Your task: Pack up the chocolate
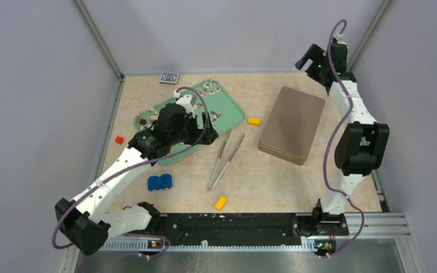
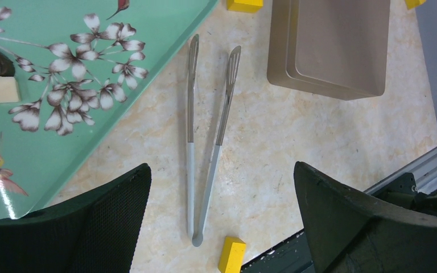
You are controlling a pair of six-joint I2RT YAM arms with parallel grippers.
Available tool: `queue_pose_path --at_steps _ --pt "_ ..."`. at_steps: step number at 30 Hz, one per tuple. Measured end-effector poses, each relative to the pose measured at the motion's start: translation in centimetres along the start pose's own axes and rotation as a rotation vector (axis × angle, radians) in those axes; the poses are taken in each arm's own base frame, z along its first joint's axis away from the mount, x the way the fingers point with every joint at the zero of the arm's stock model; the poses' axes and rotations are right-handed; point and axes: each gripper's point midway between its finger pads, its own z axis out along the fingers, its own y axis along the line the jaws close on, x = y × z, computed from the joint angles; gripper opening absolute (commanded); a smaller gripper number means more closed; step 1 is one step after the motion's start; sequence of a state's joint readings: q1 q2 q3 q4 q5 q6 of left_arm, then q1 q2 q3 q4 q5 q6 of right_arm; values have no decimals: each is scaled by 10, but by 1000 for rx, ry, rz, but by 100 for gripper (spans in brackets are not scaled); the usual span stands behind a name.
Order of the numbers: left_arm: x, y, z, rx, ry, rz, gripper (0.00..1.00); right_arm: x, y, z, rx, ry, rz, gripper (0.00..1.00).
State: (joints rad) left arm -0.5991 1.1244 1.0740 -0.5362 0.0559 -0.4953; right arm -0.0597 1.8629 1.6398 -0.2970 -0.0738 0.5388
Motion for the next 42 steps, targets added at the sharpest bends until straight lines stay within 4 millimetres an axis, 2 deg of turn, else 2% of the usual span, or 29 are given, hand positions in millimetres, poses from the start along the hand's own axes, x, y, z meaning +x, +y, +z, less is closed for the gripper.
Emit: queue_pose_path --at_steps 2,4,7,8,11,14,18,20,23,27,30,32,33,39,42 --pt "-2 3 -4 -16 -15 1 99 -6 36 -6 -71 -26 -38 93" --pt "-4 5 -8 -30 -30 1 99 4 69 -9 -141 -20 -68 93" --pt "-7 8 -16 -45 -52 1 99 36 94 -2 -201 48 -85 93" --pt "-8 9 -19 -50 -57 0 99 48 95 5 -207 71 -82 93" --pt "-9 10 -26 -53 -74 -3 99 88 79 31 -176 160 -72 93" --pt "-6 14 -31 -64 -84 -9 99 134 50 53 -110 263 -63 93" --pt "1 18 -34 -76 -75 -17 99 121 59 44 -137 232 -63 93" --pt "3 19 -33 -79 -71 -20 99 120 60 33 -139 232 -67 93" --pt "2 20 -34 -82 -73 -22 99 113 65 5 -150 215 -83 93" --pt "1 21 -36 -88 -83 -22 99 95 78 -49 -203 142 -104 93" --pt "0 21 -37 -92 -89 -22 99 90 76 -88 -236 81 -112 93" --pt "0 22 -38 -92 -91 -22 99 101 65 -102 -234 79 -113 93" --pt "0 21 -38 -92 -92 -23 99 113 56 -106 -227 92 -114 93" --pt "1 22 -37 -93 -88 -23 99 220 -27 -117 -71 300 -94 93" --pt "3 22 -35 -93 -79 -23 99 210 -22 -124 -87 262 -90 95"
